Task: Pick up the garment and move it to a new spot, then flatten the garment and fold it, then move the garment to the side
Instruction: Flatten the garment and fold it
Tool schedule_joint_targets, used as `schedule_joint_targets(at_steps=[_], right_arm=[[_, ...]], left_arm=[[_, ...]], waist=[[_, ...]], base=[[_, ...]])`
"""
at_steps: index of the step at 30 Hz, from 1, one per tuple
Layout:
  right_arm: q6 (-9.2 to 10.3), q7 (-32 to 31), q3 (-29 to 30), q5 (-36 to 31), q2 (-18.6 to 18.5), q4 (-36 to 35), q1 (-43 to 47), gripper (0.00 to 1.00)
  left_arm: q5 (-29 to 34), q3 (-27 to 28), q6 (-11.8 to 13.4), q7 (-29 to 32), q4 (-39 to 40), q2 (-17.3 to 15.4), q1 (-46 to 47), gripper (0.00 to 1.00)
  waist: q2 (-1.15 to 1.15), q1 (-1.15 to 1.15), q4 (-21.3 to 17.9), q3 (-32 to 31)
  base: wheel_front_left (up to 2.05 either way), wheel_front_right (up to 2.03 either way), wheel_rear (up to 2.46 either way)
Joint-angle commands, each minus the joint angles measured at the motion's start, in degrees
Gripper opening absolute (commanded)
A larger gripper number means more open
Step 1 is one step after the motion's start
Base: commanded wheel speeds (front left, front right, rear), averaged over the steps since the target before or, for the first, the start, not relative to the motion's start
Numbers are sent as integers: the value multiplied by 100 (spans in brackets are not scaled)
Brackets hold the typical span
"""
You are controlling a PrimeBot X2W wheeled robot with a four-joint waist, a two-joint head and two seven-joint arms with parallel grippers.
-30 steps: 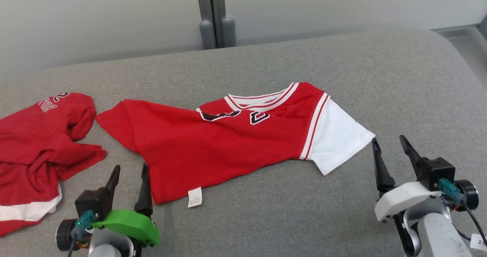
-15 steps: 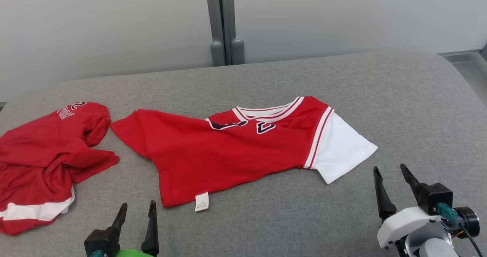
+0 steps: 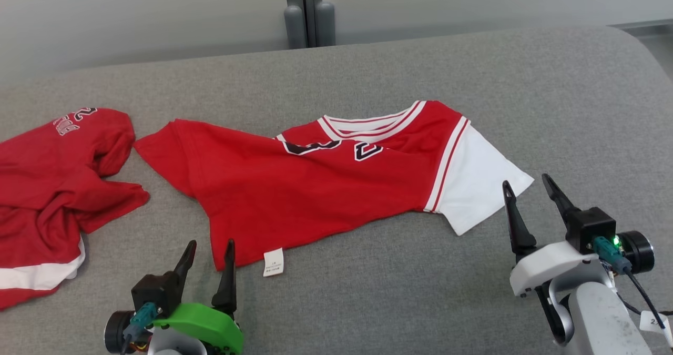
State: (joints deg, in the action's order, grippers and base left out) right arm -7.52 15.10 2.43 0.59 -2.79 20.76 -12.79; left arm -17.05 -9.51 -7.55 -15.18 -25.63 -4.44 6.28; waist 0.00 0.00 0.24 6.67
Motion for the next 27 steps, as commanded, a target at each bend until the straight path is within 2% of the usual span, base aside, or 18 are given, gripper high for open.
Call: schedule_joint_targets(at_steps=[1,8,14,21,27], right_arm=[[6,8,9,-78,-22,-20,-163,100],[6,8,188,-478,-23,146,-783,100],[7,8,593,-873,-22,517,-1278,100],[6,8,1273,-1497,-20,1416,-1736,100],[4,-47,1490,-1671,-1,2249,-1611,100]], left_arm=[[-46,-24,15,6,-62,-75,160,100],[-245,-259,15,6,-433,-245,524,100],[-363,-564,15,24,-628,-376,647,100],[-530,-854,16,78,-683,-470,713,100],[-594,-1072,17,92,-758,-461,629,100]], waist=[[0,0,-36,451],[0,0,17,1058],[0,0,127,1413],[0,0,310,1631],[0,0,414,1597]], base=[[0,0,0],[0,0,0],[0,0,0],[0,0,0],[0,0,0]])
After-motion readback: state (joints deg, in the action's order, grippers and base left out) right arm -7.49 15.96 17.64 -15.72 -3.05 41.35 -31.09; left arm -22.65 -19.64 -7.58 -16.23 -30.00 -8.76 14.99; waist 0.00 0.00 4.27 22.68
